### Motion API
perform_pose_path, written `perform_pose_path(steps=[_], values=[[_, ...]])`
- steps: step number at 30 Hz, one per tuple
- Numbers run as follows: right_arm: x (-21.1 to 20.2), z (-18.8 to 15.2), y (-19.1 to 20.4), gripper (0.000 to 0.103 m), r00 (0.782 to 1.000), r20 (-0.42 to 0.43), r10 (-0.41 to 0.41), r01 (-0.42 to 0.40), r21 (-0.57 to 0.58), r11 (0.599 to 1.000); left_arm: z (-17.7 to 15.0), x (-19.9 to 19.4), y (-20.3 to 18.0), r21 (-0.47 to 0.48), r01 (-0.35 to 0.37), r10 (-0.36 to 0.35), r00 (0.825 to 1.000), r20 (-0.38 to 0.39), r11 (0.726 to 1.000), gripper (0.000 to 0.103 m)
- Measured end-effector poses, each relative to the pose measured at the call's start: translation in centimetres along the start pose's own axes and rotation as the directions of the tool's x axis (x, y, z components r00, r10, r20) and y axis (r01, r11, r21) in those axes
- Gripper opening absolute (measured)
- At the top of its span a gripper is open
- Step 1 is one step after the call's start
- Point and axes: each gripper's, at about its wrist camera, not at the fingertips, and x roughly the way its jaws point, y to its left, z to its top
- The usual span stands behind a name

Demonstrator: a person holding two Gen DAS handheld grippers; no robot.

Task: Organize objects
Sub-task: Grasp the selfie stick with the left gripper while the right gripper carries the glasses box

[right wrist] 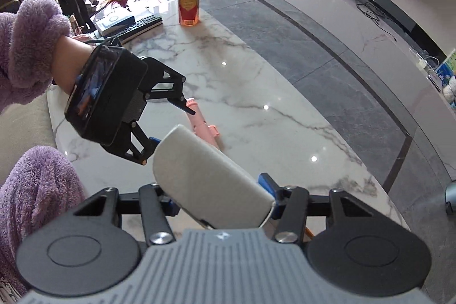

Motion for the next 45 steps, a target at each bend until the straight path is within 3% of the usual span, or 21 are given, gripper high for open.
perform_pose_path(steps=[6, 15, 24, 27, 30, 33, 37, 39, 41, 45], values=[[-0.5, -4.7, -3.6, 0.055, 0.999, -0.048, -0.027, 0.034, 0.161, 0.986, 0.8, 2.4, -0.6, 0.029, 0.004, -0.004, 1.0, -0.03, 1.0, 0.066], [6.1, -9.8, -6.1, 0.055, 0.992, -0.11, 0.066, -0.018, 0.386, 0.922, 1.3, 4.6, -1.8, 0.099, -0.005, 0.01, 0.998, -0.057, 0.995, 0.066], [11.0, -12.3, -8.7, 0.055, 0.976, -0.087, 0.201, -0.111, 0.595, 0.796, 1.5, 6.8, -2.4, 0.177, 0.002, 0.011, 0.997, -0.073, 0.984, 0.066], [12.0, -12.9, -9.3, 0.055, 0.97, -0.063, 0.233, -0.139, 0.643, 0.753, 1.7, 7.3, -2.0, 0.18, -0.003, 0.015, 0.998, -0.067, 0.984, 0.06], [12.5, -13.9, -10.4, 0.055, 0.965, -0.036, 0.258, -0.155, 0.716, 0.681, 2.0, 7.7, -0.8, 0.138, 0.025, -0.011, 0.995, -0.096, 0.99, 0.056], [13.4, -15.6, -11.8, 0.055, 0.961, 0.006, 0.278, -0.172, 0.799, 0.576, 1.5, 7.8, -0.3, 0.159, 0.029, -0.008, 0.991, -0.133, 0.987, 0.056], [14.1, -17.8, -13.3, 0.054, 0.955, 0.099, 0.278, -0.217, 0.876, 0.431, 1.0, 8.0, 0.9, 0.117, 0.069, -0.046, 0.982, -0.186, 0.991, 0.058], [14.6, -18.6, -13.5, 0.042, 0.954, 0.12, 0.275, -0.22, 0.903, 0.368, 1.1, 8.2, 1.6, 0.056, 0.093, -0.08, 0.975, -0.207, 0.994, 0.05], [15.3, -19.5, -13.6, 0.039, 0.942, 0.159, 0.295, -0.247, 0.924, 0.293, 1.2, 8.3, 1.9, 0.011, 0.095, -0.091, 0.972, -0.215, 0.995, 0.049], [15.9, -19.7, -12.9, 0.039, 0.944, 0.174, 0.279, -0.248, 0.934, 0.257, 1.5, 8.2, 1.6, -0.038, 0.073, -0.079, 0.971, -0.227, 0.997, 0.041]])
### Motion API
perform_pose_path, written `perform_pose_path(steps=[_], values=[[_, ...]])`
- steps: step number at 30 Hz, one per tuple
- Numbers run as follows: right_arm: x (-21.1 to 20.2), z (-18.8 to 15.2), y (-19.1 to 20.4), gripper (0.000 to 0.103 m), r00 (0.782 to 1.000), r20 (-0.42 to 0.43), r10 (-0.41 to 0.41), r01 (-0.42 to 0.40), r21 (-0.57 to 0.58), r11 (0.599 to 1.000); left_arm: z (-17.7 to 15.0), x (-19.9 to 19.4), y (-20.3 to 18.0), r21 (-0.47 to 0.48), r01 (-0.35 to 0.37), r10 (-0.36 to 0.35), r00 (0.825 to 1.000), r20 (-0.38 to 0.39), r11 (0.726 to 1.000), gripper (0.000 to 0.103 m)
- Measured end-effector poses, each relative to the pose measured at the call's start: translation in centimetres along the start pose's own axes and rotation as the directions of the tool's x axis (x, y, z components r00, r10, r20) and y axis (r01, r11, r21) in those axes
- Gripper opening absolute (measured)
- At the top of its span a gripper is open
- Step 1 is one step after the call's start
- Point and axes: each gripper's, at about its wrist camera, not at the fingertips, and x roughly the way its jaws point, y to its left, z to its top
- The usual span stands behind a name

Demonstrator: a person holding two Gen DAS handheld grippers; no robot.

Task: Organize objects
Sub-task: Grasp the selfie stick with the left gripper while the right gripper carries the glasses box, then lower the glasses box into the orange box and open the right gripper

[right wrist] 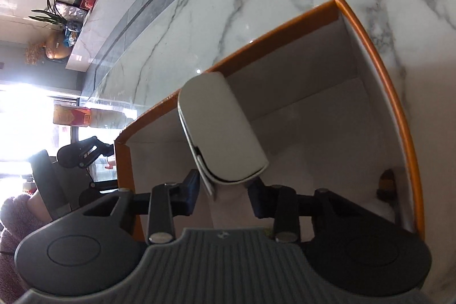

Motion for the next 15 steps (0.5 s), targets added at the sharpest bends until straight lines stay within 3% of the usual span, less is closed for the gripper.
perform_pose_path(steps=[5, 10, 15], values=[[0.2, -0.5, -0.3, 0.044, 0.996, 0.028, -0.09, 0.088, 0.043, 0.995, 0.4, -0.4, -0.7, -0.052, -0.009, 0.01, 1.0, 0.011, 0.999, 0.034], [0.5, -1.6, 1.1, 0.044, 0.989, 0.008, -0.15, 0.15, -0.116, 0.982, 0.5, -0.5, -1.4, -0.034, -0.041, 0.042, 0.999, 0.009, 0.999, 0.033], [2.0, -2.9, 3.3, 0.029, 0.951, -0.003, -0.31, 0.286, -0.376, 0.881, 0.5, -0.8, -2.0, -0.019, -0.075, 0.075, 0.997, 0.024, 0.997, 0.032]])
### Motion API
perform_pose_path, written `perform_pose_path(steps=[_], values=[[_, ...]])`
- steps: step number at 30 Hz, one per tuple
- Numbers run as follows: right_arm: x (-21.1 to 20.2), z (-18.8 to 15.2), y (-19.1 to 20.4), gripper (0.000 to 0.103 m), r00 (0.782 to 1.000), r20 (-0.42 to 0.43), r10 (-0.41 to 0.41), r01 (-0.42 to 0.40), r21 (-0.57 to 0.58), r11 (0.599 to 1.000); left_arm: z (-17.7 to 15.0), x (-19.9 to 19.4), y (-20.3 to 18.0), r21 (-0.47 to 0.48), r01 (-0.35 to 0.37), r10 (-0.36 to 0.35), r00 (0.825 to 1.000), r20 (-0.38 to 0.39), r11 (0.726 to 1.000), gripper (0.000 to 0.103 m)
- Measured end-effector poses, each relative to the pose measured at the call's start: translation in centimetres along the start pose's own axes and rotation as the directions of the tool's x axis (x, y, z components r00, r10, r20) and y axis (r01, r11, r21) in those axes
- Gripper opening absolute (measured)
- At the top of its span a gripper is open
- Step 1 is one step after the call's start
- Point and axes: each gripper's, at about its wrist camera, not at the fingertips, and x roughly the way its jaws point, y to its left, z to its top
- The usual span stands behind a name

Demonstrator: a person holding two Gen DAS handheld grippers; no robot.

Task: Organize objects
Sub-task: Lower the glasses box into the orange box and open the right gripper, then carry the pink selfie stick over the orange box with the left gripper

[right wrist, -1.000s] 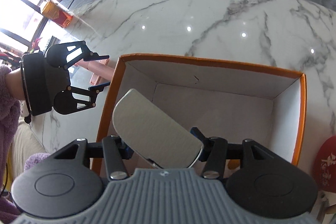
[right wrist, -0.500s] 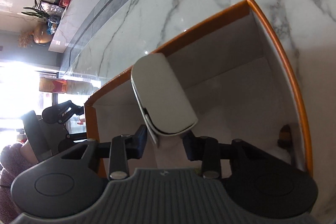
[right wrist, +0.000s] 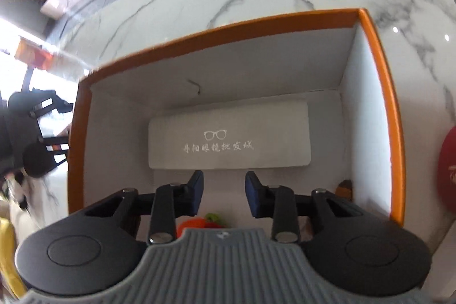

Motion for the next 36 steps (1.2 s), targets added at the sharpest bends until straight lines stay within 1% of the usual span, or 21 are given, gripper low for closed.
perform_pose_path(steps=[2, 4, 7, 11, 13, 17, 21, 25, 27, 30, 31, 32, 34, 36], values=[[0.9, -0.1, 0.5, 0.026, 1.0, -0.024, 0.0, 0.0, -0.029, 1.0, 0.0, -0.1, -0.2, 0.009, -0.02, 0.02, 1.0, 0.008, 1.0, 0.032], [1.8, -0.1, 0.7, 0.024, 1.0, -0.028, 0.007, -0.008, -0.023, 1.0, 0.0, -0.4, -0.3, 0.007, -0.027, 0.027, 0.999, 0.018, 1.0, 0.032], [2.6, 0.2, 0.9, 0.024, 1.0, -0.004, 0.005, -0.005, -0.002, 1.0, 0.1, -1.0, -0.3, 0.017, -0.036, 0.035, 0.999, 0.041, 0.999, 0.032], [3.3, 0.6, 1.1, 0.024, 1.0, 0.03, 0.006, -0.007, 0.018, 1.0, 0.2, -2.0, -0.3, 0.024, -0.029, 0.027, 0.998, 0.061, 0.999, 0.032], [3.5, 0.7, 1.0, 0.024, 1.0, 0.026, 0.016, -0.017, 0.043, 0.999, 0.3, -2.4, -0.4, 0.023, -0.027, 0.025, 0.997, 0.072, 0.999, 0.032], [2.8, 0.0, 1.3, 0.024, 0.999, 0.032, 0.017, -0.017, 0.026, 1.0, 0.6, -4.5, -0.5, 0.014, -0.023, 0.022, 0.994, 0.103, 1.0, 0.032], [0.3, -0.8, 1.6, 0.025, 0.998, 0.053, 0.042, -0.042, -0.001, 0.999, 1.2, -7.9, -1.1, 0.029, -0.03, 0.025, 0.989, 0.145, 0.999, 0.032], [-3.9, -1.8, 2.1, 0.025, 0.993, 0.11, 0.044, -0.037, -0.064, 0.997, 2.8, -12.3, -2.6, 0.063, -0.043, 0.029, 0.978, 0.208, 0.997, 0.032], [-6.5, -2.6, 1.6, 0.025, 0.986, 0.163, 0.025, -0.008, -0.105, 0.994, 3.9, -14.5, -3.7, 0.08, -0.041, 0.021, 0.971, 0.239, 0.996, 0.032], [-9.8, -4.0, 1.6, 0.025, 0.969, 0.248, -0.021, 0.059, -0.149, 0.987, 6.0, -16.5, -5.6, 0.116, -0.026, -0.008, 0.961, 0.278, 0.993, 0.032], [-10.7, -4.3, 1.4, 0.025, 0.962, 0.272, -0.032, 0.076, -0.153, 0.985, 7.1, -16.8, -6.4, 0.134, -0.019, -0.021, 0.957, 0.291, 0.991, 0.032], [-11.3, -4.0, 1.3, 0.025, 0.953, 0.299, -0.044, 0.094, -0.154, 0.984, 7.9, -17.1, -7.1, 0.153, -0.016, -0.031, 0.953, 0.302, 0.988, 0.032], [-12.9, -5.2, 0.6, 0.025, 0.939, 0.339, -0.06, 0.118, -0.153, 0.981, 9.7, -17.5, -8.6, 0.181, -0.005, -0.054, 0.946, 0.321, 0.983, 0.032], [-14.0, -6.2, 0.2, 0.025, 0.933, 0.353, -0.069, 0.136, -0.168, 0.976, 11.5, -17.4, -9.7, 0.21, 0.022, -0.092, 0.938, 0.334, 0.977, 0.032]])
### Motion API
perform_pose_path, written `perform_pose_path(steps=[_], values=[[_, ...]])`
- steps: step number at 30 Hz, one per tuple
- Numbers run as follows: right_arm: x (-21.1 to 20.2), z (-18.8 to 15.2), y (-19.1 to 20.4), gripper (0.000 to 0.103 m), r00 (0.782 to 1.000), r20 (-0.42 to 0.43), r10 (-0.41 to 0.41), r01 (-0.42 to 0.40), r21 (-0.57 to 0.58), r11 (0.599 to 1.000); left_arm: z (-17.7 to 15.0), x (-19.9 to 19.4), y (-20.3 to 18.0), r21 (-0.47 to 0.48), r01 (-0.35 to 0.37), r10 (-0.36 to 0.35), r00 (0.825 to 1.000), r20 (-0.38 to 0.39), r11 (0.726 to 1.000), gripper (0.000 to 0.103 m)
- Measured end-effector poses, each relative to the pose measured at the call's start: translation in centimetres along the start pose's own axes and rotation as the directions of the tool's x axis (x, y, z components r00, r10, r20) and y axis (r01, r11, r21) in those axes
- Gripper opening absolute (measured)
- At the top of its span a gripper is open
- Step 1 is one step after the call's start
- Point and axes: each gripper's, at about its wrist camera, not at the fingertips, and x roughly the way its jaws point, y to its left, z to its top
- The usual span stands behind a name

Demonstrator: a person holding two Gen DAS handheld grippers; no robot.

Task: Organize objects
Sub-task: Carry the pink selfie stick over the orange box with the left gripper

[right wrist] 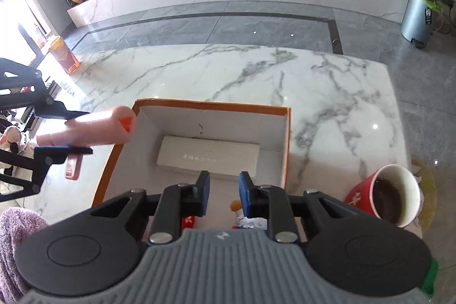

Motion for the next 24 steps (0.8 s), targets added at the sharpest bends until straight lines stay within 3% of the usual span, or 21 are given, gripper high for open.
perform_pose_path(steps=[2, 5, 10, 15, 24], values=[[-0.7, -0.8, -0.3, 0.024, 1.0, 0.0, -0.008, 0.008, -0.03, 1.0, 1.5, 0.9, -1.1, 0.031, 0.021, -0.021, 1.0, 0.005, 0.999, 0.032], [-0.9, -1.7, -0.4, 0.022, 1.0, -0.01, -0.021, 0.02, -0.095, 0.995, 3.3, 3.7, -1.9, 0.064, 0.057, -0.054, 0.997, -0.048, 0.996, 0.032], [-0.6, -2.9, -0.2, 0.022, 0.999, -0.019, -0.048, 0.044, -0.2, 0.979, 4.0, 8.2, -2.3, 0.05, 0.1, -0.095, 0.991, -0.093, 0.994, 0.032], [0.5, -3.2, -0.7, 0.022, 0.999, -0.025, -0.035, 0.029, -0.224, 0.974, 3.7, 11.6, -1.8, 0.02, 0.119, -0.116, 0.985, -0.126, 0.993, 0.032], [2.6, -3.2, -1.2, 0.022, 0.999, -0.052, -0.007, -0.005, -0.216, 0.976, 2.0, 15.2, -2.6, 0.11, 0.067, -0.05, 0.988, -0.145, 0.992, 0.032]])
